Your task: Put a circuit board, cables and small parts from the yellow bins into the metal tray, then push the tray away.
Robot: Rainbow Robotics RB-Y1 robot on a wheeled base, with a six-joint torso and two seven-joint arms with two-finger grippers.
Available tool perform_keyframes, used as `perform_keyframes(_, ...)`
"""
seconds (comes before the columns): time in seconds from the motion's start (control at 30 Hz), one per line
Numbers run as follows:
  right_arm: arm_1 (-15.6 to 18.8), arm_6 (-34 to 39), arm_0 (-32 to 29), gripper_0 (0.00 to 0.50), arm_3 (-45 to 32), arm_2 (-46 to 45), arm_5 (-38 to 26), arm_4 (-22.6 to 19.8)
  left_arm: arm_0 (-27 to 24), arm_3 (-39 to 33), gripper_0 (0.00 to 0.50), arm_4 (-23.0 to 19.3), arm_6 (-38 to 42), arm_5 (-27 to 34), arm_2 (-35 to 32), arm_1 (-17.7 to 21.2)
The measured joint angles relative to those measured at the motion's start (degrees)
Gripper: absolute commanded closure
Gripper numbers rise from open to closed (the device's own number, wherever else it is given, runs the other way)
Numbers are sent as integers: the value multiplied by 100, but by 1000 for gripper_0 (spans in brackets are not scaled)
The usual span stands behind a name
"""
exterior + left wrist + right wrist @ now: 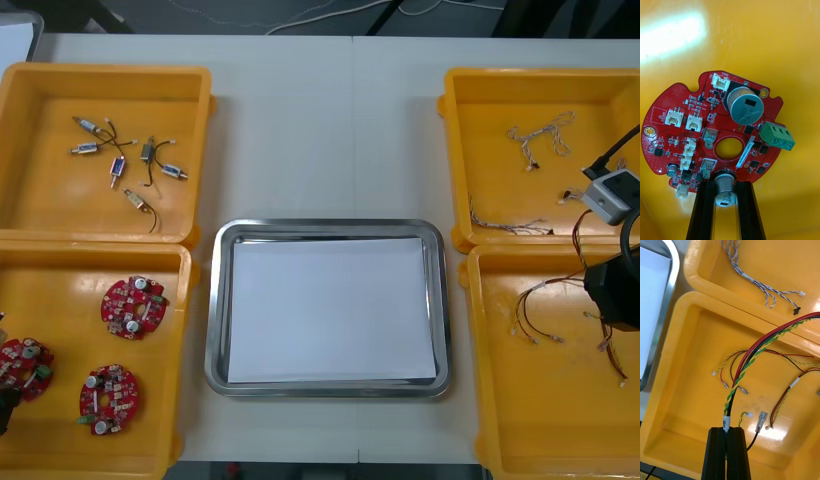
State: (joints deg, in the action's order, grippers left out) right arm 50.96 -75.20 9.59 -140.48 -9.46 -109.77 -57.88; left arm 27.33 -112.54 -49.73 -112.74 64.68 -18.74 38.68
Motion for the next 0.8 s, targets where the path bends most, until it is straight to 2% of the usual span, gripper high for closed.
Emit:
perform_keyframes(0.3, 21, -70, 163, 500, -11, 57, -1, -503, -188, -4, 500, -163, 0, 0, 119, 0)
perform_keyframes(0.7, 177, -293, 165, 500, -18, 248, -1, -483, -313, -9, 500, -246, 0, 1, 184, 0)
perform_keyframes(0.77, 190, -293, 165, 500, -18, 248, -1, -460, -316, -10, 474, -261, 0, 1, 184, 0)
perform_keyframes(0.8, 193, -293, 165, 500, -18, 248, -1, -434, -316, -10, 436, -262, 0, 1, 184, 0)
